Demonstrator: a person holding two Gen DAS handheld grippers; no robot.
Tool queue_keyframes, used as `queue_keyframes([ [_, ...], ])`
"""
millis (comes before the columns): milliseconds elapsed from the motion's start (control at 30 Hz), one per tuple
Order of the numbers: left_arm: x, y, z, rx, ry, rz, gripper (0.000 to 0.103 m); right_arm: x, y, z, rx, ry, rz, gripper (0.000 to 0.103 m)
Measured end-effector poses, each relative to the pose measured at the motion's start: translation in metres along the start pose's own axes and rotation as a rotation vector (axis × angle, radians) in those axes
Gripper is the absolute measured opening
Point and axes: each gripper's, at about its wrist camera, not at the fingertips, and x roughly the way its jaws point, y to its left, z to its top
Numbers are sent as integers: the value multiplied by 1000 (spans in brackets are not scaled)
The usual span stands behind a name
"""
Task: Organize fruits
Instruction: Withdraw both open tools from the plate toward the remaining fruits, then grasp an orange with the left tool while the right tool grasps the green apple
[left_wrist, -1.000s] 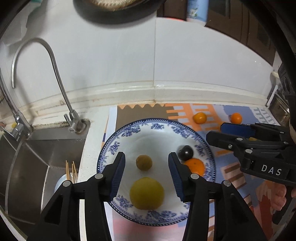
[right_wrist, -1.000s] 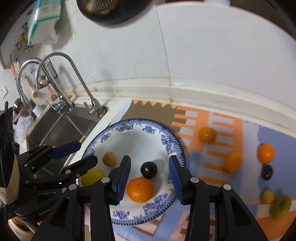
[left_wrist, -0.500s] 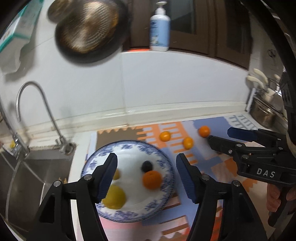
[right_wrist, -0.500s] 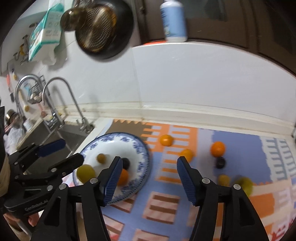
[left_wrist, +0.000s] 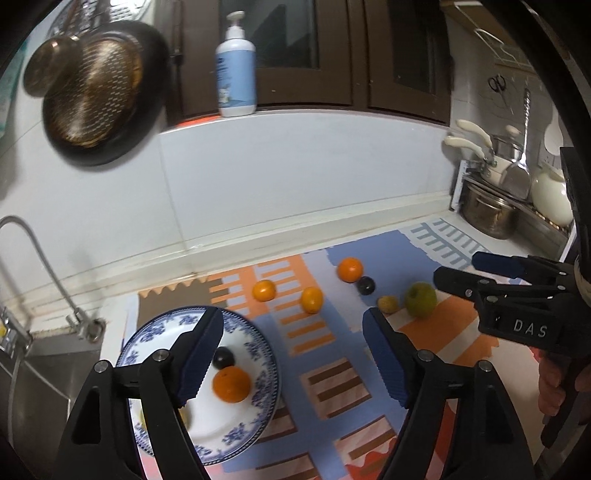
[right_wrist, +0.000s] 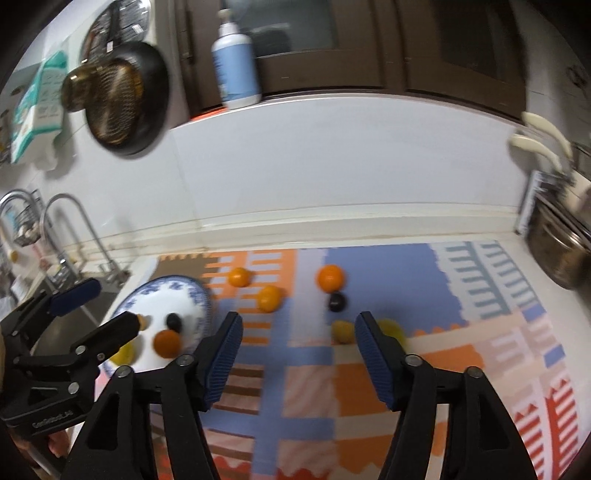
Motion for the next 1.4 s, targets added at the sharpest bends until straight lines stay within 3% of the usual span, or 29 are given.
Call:
queue_keyframes([
  [267, 28, -13, 5, 33, 36, -12, 81, 5, -35, -6, 52, 16, -131, 69],
  [433, 56, -10, 4, 32, 89, -23, 81, 23, -44, -13, 57, 79, -176, 69],
  [733, 103, -4, -2, 39, 165, -10, 81, 59, -51, -28, 68, 173, -194, 69],
  [1167, 155, -1, 5, 3, 205, -12, 81, 88, -71, -28, 240, 157, -177, 69],
  [1400, 176, -7, 6, 36, 231, 0, 76, 100, -79, -30, 305, 172, -171, 69],
])
